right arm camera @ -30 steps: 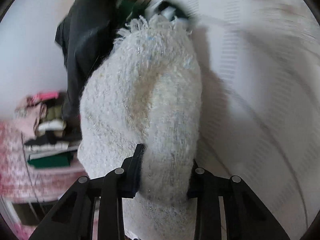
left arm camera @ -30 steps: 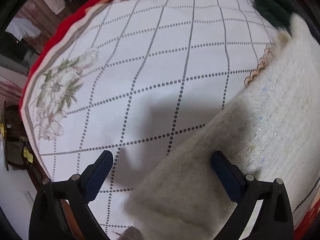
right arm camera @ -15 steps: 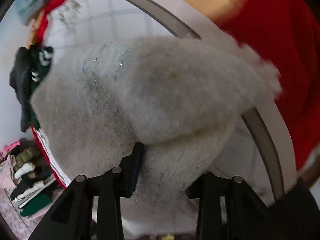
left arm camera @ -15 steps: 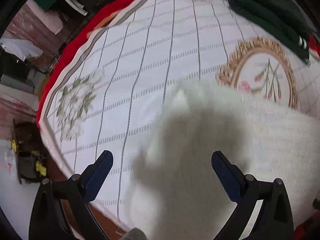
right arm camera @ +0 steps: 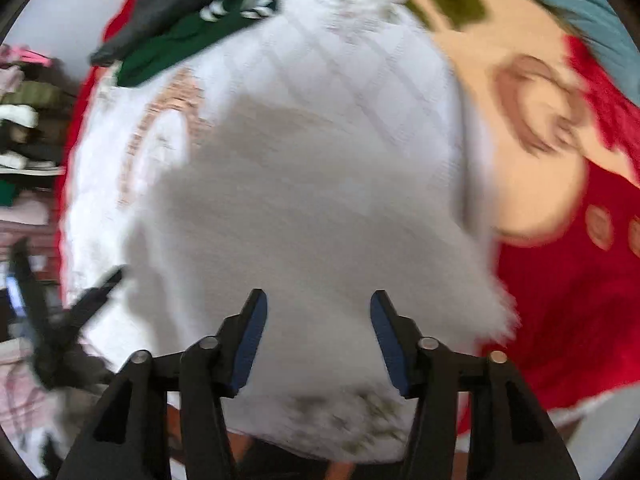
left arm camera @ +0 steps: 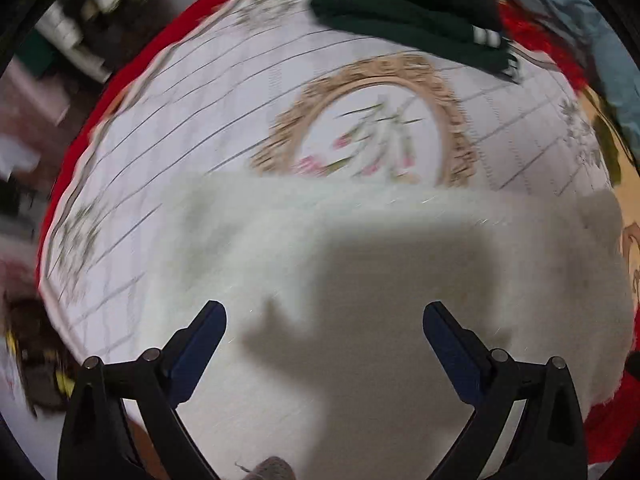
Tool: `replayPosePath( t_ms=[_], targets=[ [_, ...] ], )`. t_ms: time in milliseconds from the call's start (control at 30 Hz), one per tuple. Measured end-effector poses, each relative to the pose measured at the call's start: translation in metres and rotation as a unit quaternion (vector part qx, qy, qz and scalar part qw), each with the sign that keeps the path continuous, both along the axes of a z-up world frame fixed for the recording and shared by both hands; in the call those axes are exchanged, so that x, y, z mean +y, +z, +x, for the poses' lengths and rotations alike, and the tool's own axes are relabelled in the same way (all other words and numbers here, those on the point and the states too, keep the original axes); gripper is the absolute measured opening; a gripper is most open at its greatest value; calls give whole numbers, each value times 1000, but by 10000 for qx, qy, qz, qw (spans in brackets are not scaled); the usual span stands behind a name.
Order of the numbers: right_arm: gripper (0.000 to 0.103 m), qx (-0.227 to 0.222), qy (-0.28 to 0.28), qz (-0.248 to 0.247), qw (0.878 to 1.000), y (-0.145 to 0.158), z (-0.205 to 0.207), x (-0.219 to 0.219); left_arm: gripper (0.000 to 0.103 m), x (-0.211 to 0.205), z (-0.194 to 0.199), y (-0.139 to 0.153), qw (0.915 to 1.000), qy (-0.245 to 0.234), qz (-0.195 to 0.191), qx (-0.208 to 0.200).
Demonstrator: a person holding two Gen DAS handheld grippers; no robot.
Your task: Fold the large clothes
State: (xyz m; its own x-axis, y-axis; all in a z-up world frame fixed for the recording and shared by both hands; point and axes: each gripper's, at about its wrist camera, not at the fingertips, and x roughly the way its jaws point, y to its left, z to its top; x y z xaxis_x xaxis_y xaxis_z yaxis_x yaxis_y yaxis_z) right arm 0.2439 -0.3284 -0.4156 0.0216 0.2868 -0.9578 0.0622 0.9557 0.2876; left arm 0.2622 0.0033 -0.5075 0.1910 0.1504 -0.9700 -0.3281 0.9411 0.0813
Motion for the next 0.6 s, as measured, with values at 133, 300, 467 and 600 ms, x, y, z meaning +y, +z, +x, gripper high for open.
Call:
replayPosePath(
  t_ms=[133,300,467,600],
  targets=[
    [2,360,367,312,9982,-50,32,40,102,-7,19,-56,9975,45,-366,603],
    [0,1038,528,155,9931,-128,70,71,103,6,16,-69,9977,165,-437,497],
    [0,1288,603,570,9882,-108,69,46,102,24,-24,-35,9954,782,-329,440],
    [36,885,902,565,9904,-58,46,32,102,45,-104,-4,9873,1517,3,481]
  ],
)
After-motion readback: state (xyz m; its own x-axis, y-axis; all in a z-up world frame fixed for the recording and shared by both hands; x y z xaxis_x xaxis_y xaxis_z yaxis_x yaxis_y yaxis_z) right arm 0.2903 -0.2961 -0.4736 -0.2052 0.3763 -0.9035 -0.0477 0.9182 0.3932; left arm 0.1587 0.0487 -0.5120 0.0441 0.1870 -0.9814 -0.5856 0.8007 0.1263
